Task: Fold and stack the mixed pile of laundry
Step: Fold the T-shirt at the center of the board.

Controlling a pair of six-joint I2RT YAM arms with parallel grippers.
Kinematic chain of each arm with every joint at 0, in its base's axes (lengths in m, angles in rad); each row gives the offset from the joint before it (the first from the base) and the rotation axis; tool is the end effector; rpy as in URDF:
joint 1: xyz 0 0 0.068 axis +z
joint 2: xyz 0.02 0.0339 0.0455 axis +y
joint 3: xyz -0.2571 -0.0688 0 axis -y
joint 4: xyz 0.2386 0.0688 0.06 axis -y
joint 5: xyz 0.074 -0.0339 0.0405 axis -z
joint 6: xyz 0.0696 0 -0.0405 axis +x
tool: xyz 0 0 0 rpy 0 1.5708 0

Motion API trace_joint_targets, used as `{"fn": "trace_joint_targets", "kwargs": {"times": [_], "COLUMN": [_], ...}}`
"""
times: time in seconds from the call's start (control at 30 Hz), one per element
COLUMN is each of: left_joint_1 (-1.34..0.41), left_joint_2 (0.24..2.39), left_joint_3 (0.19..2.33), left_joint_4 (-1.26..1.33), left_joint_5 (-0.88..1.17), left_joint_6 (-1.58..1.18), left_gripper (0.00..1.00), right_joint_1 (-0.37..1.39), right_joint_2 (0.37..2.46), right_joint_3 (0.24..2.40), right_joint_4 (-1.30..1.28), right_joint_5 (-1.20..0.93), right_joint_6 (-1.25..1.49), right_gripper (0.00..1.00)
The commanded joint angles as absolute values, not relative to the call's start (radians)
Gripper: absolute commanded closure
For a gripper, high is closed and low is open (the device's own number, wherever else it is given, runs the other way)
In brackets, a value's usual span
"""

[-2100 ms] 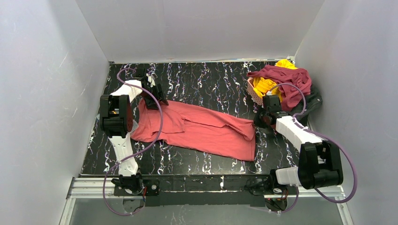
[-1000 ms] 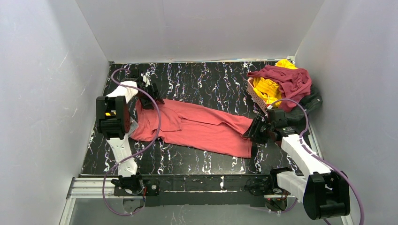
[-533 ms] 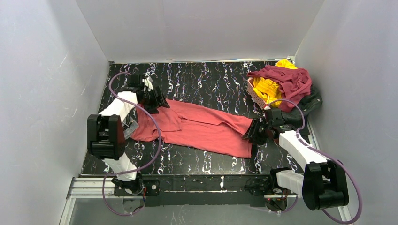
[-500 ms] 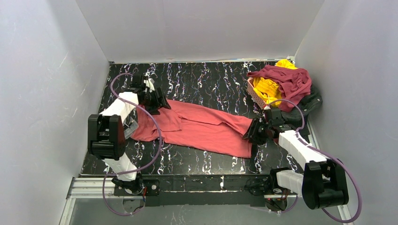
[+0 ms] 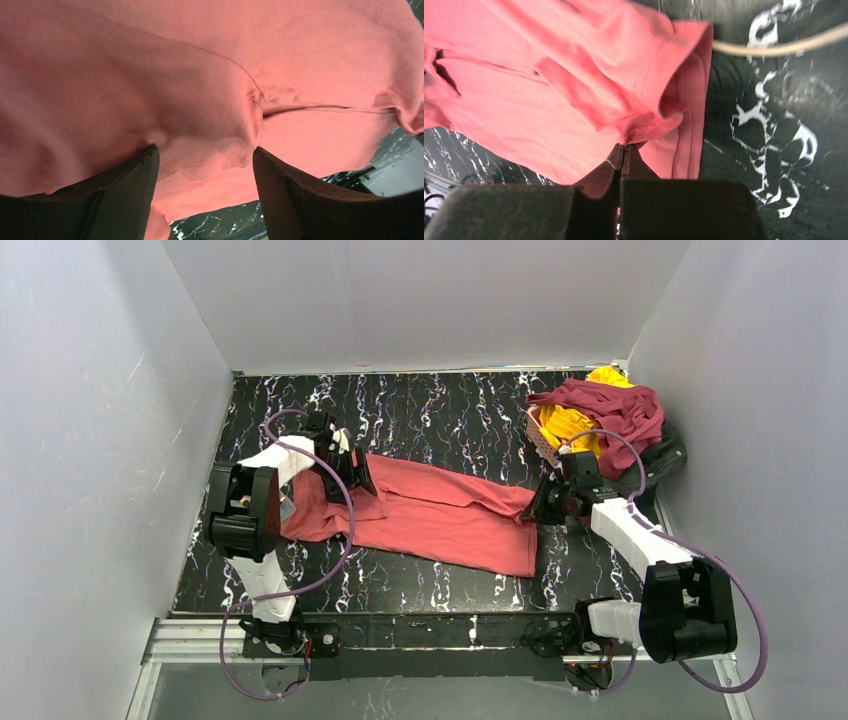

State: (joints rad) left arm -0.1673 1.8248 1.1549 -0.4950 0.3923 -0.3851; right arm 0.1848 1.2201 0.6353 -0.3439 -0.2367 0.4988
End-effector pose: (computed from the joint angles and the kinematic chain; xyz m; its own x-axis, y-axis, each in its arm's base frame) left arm 0.3540 -0.0868 0.1342 -0.9533 -0.1910 -0.2340 -0.0598 0.8786 -0.4738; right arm 0.2413 0.0617 0.1598 -0.8428 0.3155 -0.4361 0.0985 0.8869 0.4514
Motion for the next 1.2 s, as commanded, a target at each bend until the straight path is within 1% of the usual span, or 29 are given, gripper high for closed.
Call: {"fn": "trace_joint_targets", "kwargs": {"times": [0.0,0.13,0.3,0.5,0.63,0.8,0.97,1.17], "left_joint_1": [-0.164,-0.164,-0.163,-0.16,-0.16,-0.158,-0.156,-0.139], "left_joint_2": [1.87,1.889,1.897,1.922,1.925,1.938,1.932,1.889], "left_joint_3": [1.217,1.239,1.251,1.265,1.264,1.265,1.274,1.269], "left_joint_4": [-0.592,-0.635,-0.668,-0.69,-0.694,-0.699,-0.715,-0.714], "left_joint_5": [0.298,0.247,0.201,0.195,0.171,0.167,0.105,0.081], "left_joint_6": [-0.313,-0.281,-0.252,-0.239,-0.233,-0.23,-0.217,-0.213], "left_gripper": [0.33,0.33,0.32,0.32,0.32,0.32,0.32,0.32], "right_joint_1": [0.188,0.188,0.189,0.19,0.191,0.192,0.199,0.205], "right_joint_2": [1.272,1.356,1.449,1.535,1.527,1.489,1.443,1.361], "right_joint_3": [0.766,0.907,1.06,1.164,1.143,1.109,1.111,1.021], "right_joint_4": [-0.363,-0.431,-0.446,-0.433,-0.382,-0.273,-0.338,-0.462], "right_joint_5": [-0.177,-0.085,-0.006,0.045,0.11,0.068,0.057,0.056], "right_joint_6": [0.396,0.279,0.166,0.053,0.003,-0.047,-0.025,0.051], "right_gripper": [0.99,0.99,0.99,0.99,0.99,0.99,0.99,0.99]}}
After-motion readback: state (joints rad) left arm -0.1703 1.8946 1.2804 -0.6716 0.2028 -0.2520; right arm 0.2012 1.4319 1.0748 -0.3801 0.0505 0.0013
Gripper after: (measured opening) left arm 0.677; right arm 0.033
